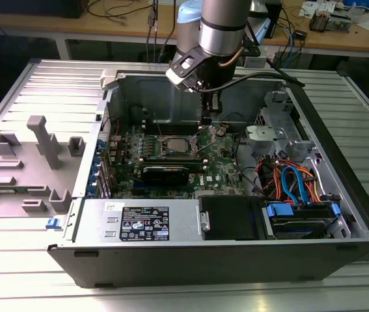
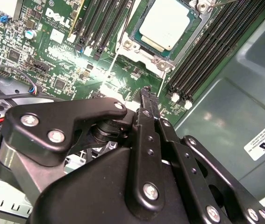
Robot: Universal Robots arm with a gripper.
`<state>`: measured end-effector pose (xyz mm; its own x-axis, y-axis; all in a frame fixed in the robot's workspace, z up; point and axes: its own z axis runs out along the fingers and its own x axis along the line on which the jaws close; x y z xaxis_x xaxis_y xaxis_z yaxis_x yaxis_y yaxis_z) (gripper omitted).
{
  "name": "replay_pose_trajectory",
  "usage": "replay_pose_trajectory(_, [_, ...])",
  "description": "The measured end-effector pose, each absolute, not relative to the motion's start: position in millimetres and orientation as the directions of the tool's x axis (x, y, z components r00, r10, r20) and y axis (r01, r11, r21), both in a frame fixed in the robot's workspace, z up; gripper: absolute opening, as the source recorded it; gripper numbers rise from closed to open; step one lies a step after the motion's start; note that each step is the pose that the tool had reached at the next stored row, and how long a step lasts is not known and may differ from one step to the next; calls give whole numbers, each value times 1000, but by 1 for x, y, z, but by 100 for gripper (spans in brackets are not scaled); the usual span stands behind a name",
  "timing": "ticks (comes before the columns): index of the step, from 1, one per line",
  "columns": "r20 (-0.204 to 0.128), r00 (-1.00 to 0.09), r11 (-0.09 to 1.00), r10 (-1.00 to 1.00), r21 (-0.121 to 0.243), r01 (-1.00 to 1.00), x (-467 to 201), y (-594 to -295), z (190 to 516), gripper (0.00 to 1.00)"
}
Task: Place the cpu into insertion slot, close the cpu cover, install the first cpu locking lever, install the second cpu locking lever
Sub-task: 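Close the cpu cover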
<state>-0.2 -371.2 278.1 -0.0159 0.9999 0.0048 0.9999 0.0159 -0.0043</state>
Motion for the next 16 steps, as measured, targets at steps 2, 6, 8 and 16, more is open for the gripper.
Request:
replay_pose_trajectory(2, [5,-16,16,1000,-4,1000,0,-371,278,11])
replay_pose_trajectory(6, [5,-16,16,1000,-4,1000,0,-371,278,11])
replay_pose_trajectory(8, [5,-16,16,1000,-4,1000,2,-371,278,11])
replay_pose_trajectory(16, [0,-16,16,1000,-4,1000,17,-371,273,11])
